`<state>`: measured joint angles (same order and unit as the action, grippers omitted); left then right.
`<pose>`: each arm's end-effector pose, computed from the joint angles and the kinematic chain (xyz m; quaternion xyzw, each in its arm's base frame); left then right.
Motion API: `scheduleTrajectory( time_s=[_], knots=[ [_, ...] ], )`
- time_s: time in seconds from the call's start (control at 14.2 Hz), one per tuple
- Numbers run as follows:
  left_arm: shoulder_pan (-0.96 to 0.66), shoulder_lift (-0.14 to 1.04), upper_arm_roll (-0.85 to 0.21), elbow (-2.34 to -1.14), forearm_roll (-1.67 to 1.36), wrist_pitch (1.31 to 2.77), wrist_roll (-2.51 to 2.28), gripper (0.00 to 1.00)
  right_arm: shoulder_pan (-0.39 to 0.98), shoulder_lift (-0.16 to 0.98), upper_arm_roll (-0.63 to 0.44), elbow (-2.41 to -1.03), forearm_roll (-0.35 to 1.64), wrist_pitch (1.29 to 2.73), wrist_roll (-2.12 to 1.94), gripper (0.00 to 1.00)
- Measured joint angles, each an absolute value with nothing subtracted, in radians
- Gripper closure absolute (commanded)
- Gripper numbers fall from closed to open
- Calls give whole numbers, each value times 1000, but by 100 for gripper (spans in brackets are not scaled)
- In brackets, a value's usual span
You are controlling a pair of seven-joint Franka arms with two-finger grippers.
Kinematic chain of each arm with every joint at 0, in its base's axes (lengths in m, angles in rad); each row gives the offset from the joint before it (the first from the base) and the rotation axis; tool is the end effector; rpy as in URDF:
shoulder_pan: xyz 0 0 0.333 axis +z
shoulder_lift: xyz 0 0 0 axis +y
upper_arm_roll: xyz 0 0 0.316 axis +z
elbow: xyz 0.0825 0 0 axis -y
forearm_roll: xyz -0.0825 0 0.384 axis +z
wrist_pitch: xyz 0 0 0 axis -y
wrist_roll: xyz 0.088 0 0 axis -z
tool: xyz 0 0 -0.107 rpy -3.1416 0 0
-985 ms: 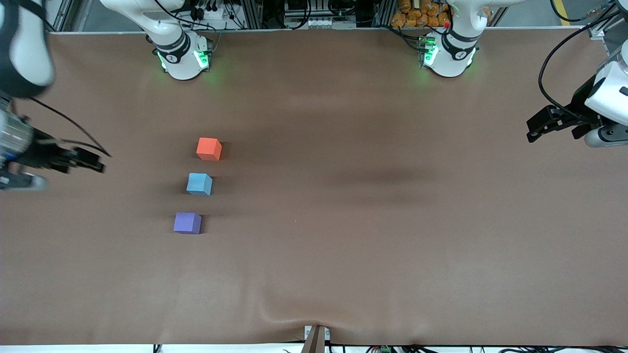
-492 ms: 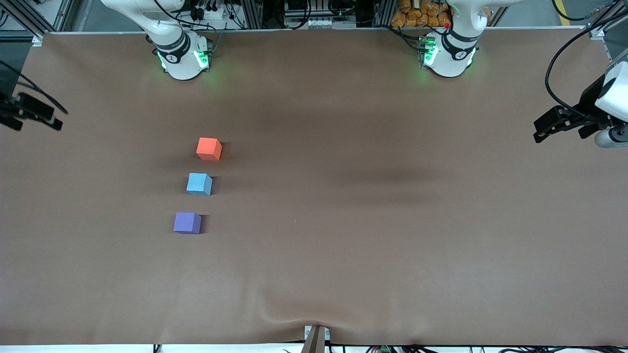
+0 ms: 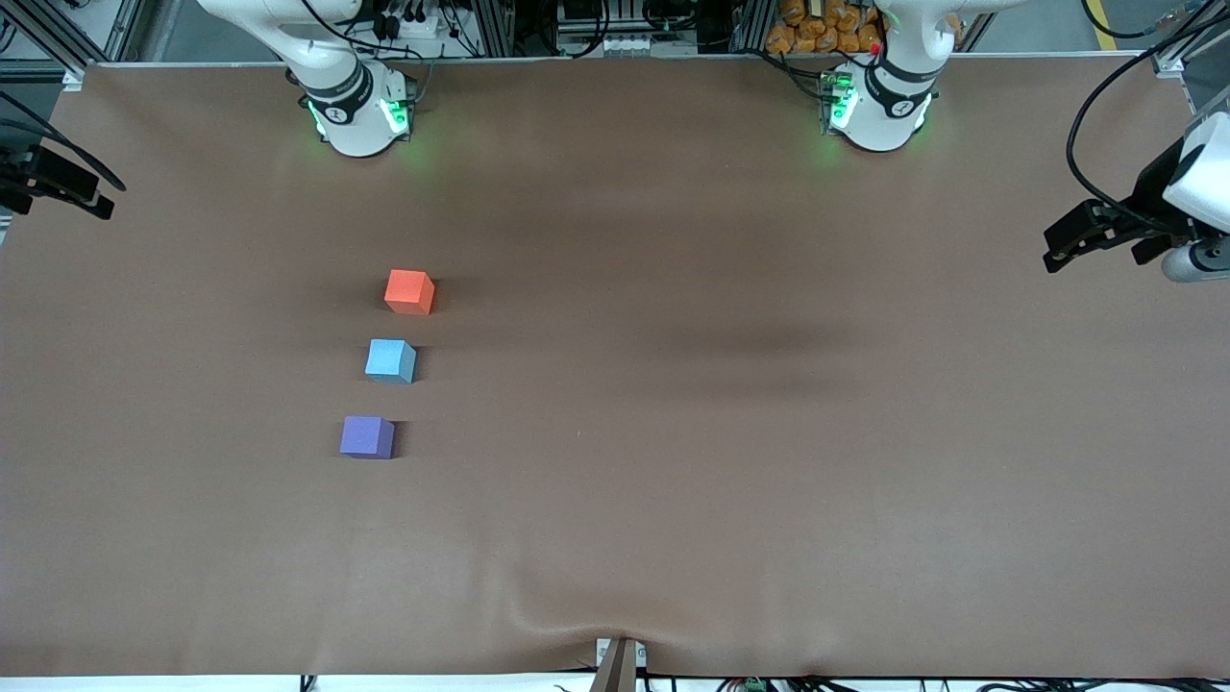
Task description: Place blue block between orange and purple blocks
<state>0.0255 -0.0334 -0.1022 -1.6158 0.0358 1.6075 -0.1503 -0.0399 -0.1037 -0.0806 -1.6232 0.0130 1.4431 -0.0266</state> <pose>0.5461 -0.0392 0.6248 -0.9991 -0.0364 -0.0146 0.0181 0.5045 -0.0619 0.6444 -0.9982 0.0459 0.0375 0.0134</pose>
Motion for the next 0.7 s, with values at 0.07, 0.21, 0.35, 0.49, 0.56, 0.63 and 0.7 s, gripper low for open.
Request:
scheduleTrajectory(
  time_s=[0.07,0.21,0.35,0.49,0.56,0.63,0.7],
  knots=[
    [24,-36,-105,-1616,33,1599,-150,0,-40,-104,-78,-1623,11,1443,-26,0],
    [24,-42,-113,-1616,13,1578,-150,0,-40,-104,-75,-1619,9,1444,-26,0],
    [24,-52,-117,-1616,5,1553,-150,0,-40,-104,-72,-1606,9,1444,-26,0],
    [24,-60,-118,-1614,5,1550,-150,0,-39,-104,-69,-1597,9,1445,-26,0],
    [24,-62,-118,-1609,5,1550,-150,0,-39,-103,-67,-1595,9,1444,-26,0],
    [25,-63,-118,-1605,5,1548,-150,0,-39,-98,-66,-1595,9,1444,-26,0],
    [25,-64,-118,-1603,5,1542,-150,0,-39,-91,-65,-1595,9,1444,-26,0]
  ],
)
